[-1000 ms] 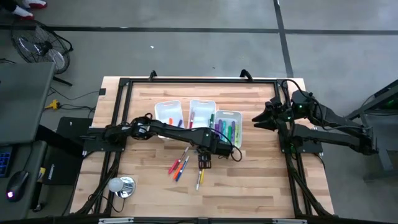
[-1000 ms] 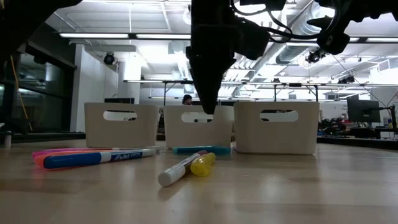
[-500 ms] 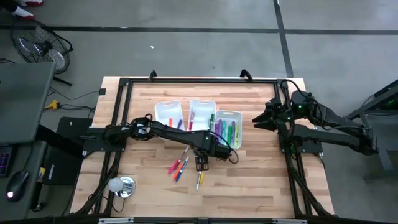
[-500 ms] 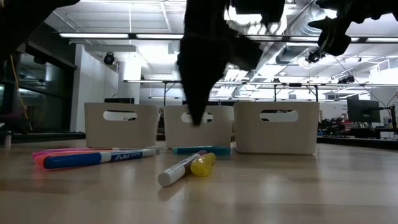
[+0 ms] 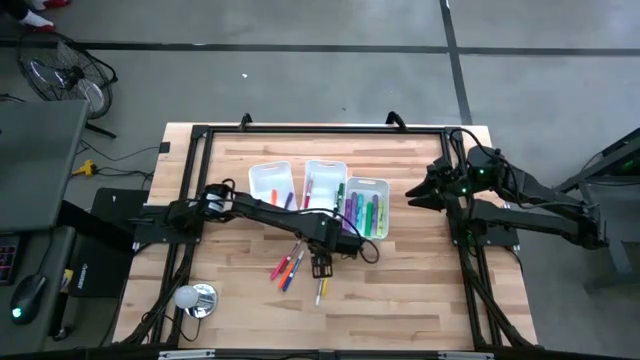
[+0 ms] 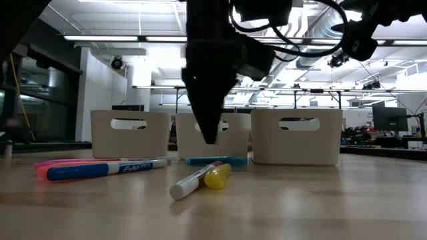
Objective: Pick & Place Markers
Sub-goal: Put the blue pen into the left white bin
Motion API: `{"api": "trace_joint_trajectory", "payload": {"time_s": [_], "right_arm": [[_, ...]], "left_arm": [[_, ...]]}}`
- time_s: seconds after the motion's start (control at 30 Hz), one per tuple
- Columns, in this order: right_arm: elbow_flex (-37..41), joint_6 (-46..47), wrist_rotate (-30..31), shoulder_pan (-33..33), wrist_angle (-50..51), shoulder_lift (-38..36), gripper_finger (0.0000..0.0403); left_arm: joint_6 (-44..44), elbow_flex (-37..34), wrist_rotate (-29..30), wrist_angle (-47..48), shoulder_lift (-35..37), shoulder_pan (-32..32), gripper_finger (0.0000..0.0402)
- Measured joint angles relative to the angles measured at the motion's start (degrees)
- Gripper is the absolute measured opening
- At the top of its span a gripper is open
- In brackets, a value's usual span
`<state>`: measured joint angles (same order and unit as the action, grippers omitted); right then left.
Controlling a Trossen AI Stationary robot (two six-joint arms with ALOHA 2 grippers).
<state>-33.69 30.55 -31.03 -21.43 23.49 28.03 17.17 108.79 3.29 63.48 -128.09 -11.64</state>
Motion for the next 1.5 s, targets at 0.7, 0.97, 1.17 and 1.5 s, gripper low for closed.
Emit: {"api": "trace_joint_trajectory", "payload": {"time_s": [0.7, 0.97, 1.17, 1.5], "right_arm": [[0.0, 0.5, 1.6, 0.0, 0.7, 0.0, 0.0176], [0.0, 0.7, 1.5, 0.0, 0.8, 0.0, 0.0176], [0.0, 0.7, 0.8, 0.0, 1.1, 0.0, 0.0176], [0.0, 0.9, 0.6, 0.0, 1.1, 0.0, 0.0176]], "left_arm": [[-0.6, -2.9, 7.1, -5.0, -0.2, 0.0, 0.0199], [0.4, -5.7, 7.2, -7.5, -1.2, 1.2, 0.0199], [-0.4, -7.5, 2.6, -8.6, -1.0, 2.1, 0.0199], [-2.2, -7.8, 1.2, -9.4, -1.2, 1.9, 0.0199]]}}
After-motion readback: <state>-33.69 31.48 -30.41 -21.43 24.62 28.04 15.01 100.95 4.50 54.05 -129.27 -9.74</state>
